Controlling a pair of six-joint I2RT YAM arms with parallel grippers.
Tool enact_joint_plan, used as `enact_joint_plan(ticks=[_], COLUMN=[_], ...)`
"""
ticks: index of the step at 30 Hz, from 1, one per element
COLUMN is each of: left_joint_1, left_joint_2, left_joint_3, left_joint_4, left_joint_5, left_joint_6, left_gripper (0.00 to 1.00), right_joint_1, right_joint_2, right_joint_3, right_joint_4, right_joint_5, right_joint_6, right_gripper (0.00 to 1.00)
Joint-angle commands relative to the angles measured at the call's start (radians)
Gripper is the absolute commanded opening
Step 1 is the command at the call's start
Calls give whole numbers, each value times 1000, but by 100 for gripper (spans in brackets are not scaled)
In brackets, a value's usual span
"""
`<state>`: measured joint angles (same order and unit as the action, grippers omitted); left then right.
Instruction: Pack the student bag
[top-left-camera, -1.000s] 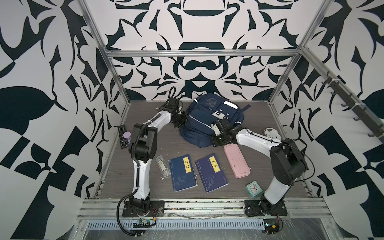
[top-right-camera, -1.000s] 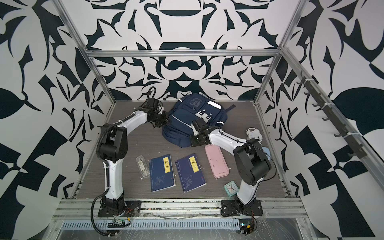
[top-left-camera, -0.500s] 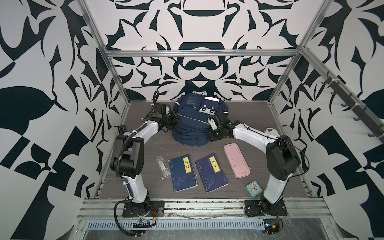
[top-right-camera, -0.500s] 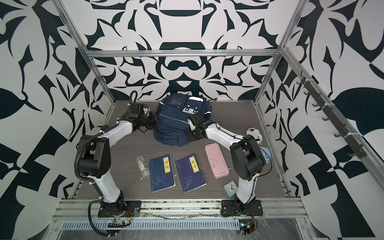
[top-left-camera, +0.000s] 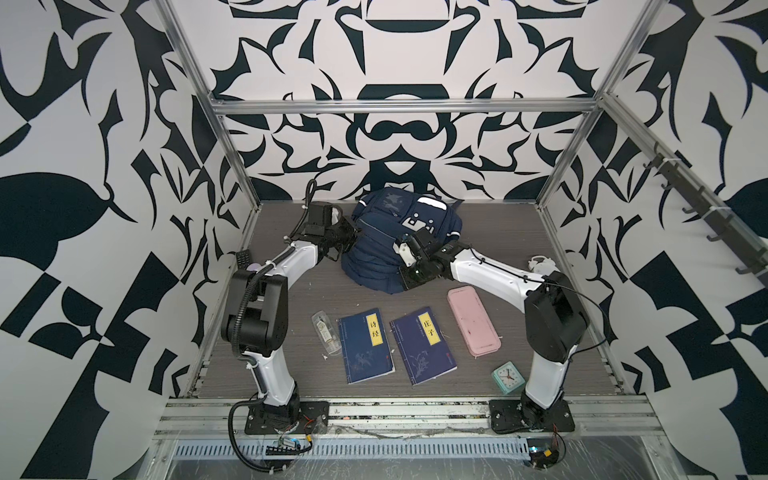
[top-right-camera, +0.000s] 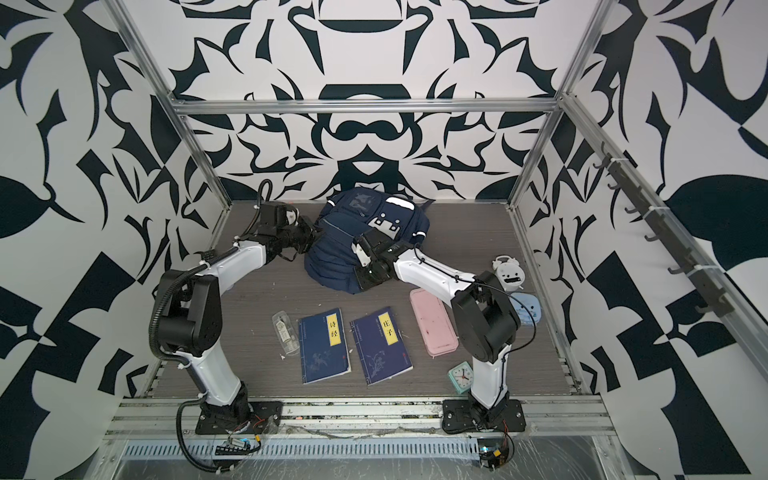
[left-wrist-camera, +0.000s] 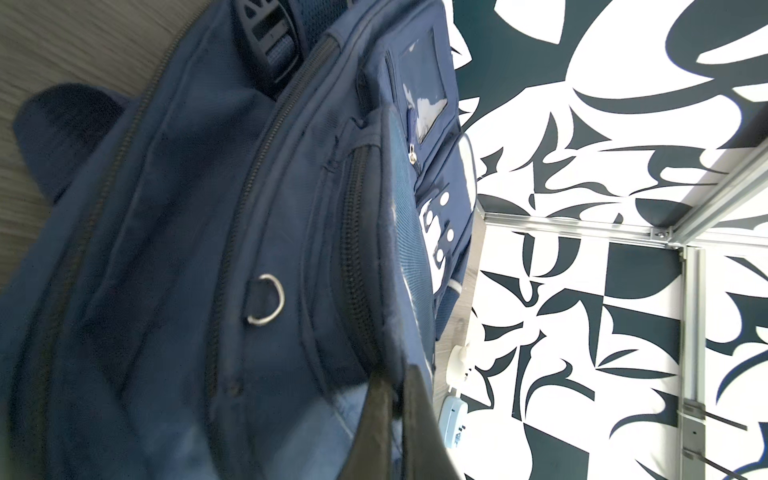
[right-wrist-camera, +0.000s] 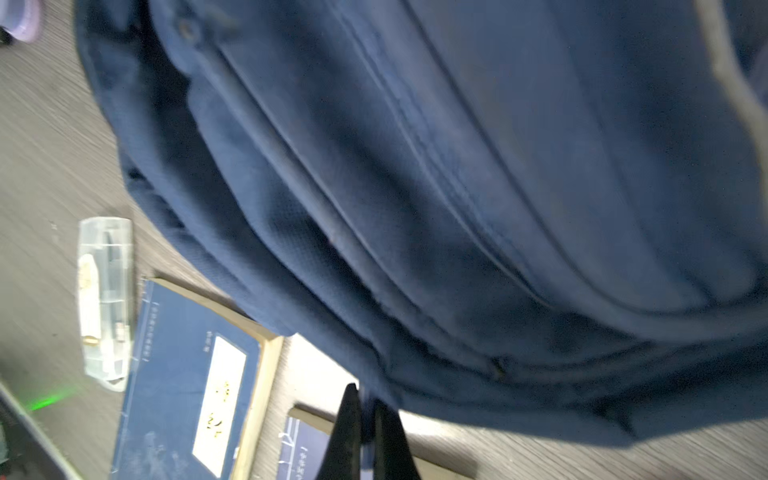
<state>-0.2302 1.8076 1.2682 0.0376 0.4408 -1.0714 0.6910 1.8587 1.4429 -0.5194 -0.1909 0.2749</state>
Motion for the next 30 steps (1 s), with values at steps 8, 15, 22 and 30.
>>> enact_joint_plan(ticks=[8,15,22,30], left_joint_1=[-23,-20,-15,35], left_joint_2=[5,30,22,-23], left_joint_3=[52,95,66,-2], left_joint_4=[72,43,53,51], left_joint_5=[29,22,21,16], left_joint_6=[-24,-12,-15,-7], left_gripper=[0,0,0,0], right_joint_1=[68,102,104,25], right_joint_2=[104,131,203,137], right_joint_3=[216,260,346,240], right_joint_4=[103,83,113,109], right_joint_5=[-170,-162,-148,-126], right_joint_6=[101,94,132,136], right_gripper=[0,0,0,0])
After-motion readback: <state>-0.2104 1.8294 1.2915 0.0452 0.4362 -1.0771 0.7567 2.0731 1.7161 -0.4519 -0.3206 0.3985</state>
